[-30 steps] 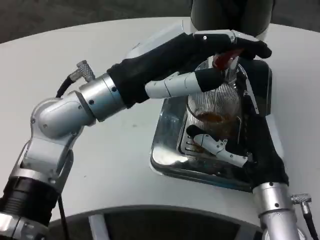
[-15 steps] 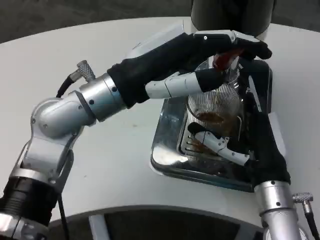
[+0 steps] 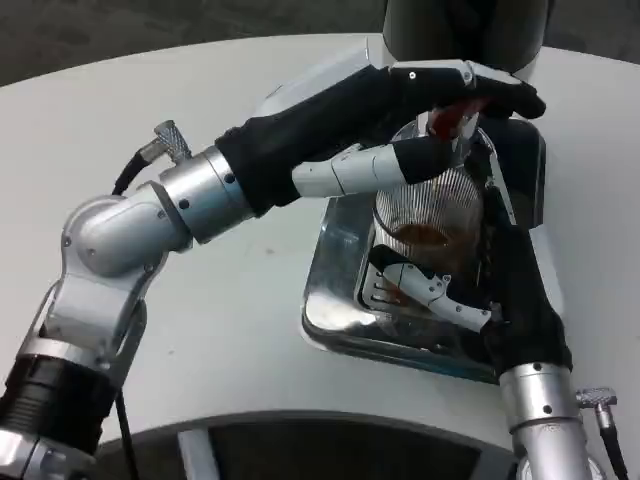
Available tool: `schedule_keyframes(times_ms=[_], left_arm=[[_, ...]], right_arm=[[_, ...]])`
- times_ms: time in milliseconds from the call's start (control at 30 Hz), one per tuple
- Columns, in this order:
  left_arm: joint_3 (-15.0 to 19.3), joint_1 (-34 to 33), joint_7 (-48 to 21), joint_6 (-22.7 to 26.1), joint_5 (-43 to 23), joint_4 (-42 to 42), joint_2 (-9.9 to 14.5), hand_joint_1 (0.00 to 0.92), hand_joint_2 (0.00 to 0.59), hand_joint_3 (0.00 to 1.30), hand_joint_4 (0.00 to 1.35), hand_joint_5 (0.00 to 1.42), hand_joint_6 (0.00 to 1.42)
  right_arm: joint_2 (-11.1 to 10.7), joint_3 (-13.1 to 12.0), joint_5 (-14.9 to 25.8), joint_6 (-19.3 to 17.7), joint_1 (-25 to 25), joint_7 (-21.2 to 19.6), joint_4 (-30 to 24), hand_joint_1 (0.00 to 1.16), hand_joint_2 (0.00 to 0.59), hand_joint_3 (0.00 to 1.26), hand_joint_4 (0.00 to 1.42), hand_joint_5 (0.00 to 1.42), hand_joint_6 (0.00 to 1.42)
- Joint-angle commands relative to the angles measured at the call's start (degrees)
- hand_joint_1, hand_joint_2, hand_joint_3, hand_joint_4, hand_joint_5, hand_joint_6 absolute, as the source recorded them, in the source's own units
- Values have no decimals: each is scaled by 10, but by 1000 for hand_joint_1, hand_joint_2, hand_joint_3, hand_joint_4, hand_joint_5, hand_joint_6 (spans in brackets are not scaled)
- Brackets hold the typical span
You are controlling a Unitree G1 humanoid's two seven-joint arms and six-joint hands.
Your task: Grasp the cup under the faucet to collect the drink, then remove the cup.
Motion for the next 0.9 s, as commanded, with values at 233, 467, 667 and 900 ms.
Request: schedule_keyframes(times_ms=[233,467,667,900], left_arm=[[-16,35,-14,31,42,6,17,0,41,351,202,223,58],[-15,36,-13,31,41,6,19,0,41,351,202,223,58],[-15,36,-13,31,41,7,19,0,42,356,202,223,58],[-15,37,-12,33,41,5,19,0,42,359,202,223,58]], right_arm=[[7,3,-3,-16,-20,-20,40,878,144,68,106,149,165],[7,3,-8,-23,-25,-36,53,886,145,100,176,212,200],[8,2,-9,-26,-26,-44,58,886,145,194,338,354,268],[9,2,-13,-26,-24,-58,57,906,154,382,504,522,389]])
